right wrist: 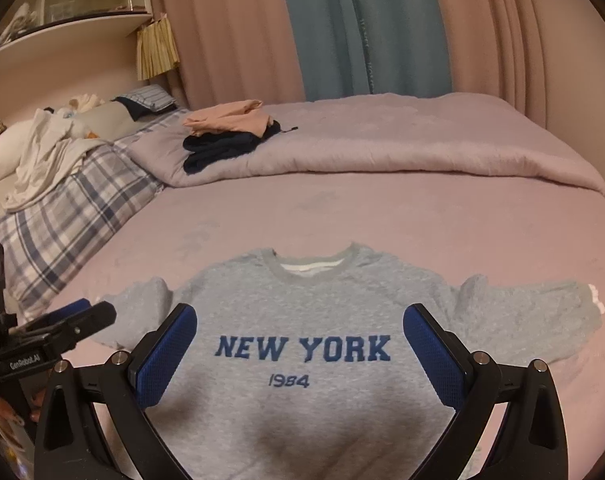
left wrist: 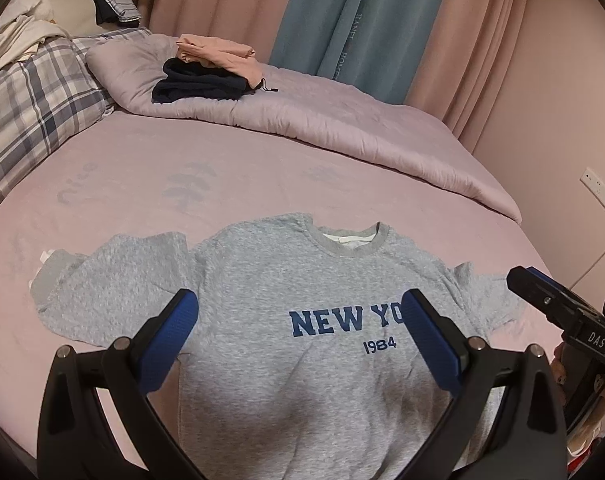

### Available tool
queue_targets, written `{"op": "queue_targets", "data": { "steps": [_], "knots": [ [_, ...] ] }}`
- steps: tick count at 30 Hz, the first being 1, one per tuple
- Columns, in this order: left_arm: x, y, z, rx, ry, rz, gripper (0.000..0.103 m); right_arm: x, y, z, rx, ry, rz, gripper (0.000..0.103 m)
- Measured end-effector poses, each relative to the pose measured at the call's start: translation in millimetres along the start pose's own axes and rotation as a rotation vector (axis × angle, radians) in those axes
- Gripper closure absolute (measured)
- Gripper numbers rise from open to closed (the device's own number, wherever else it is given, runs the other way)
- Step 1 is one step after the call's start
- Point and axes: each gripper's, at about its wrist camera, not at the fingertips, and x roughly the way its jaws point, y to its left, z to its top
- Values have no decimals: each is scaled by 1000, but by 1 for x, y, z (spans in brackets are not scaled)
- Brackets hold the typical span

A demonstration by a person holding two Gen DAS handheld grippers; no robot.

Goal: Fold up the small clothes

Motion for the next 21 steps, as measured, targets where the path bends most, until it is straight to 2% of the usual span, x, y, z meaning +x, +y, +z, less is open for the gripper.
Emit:
{"op": "queue_targets", "data": {
  "steps": [21],
  "knots": [
    [-1,5,-2,-3,7,29,2,9,5,-2,6,27,15,0]
  ]
}}
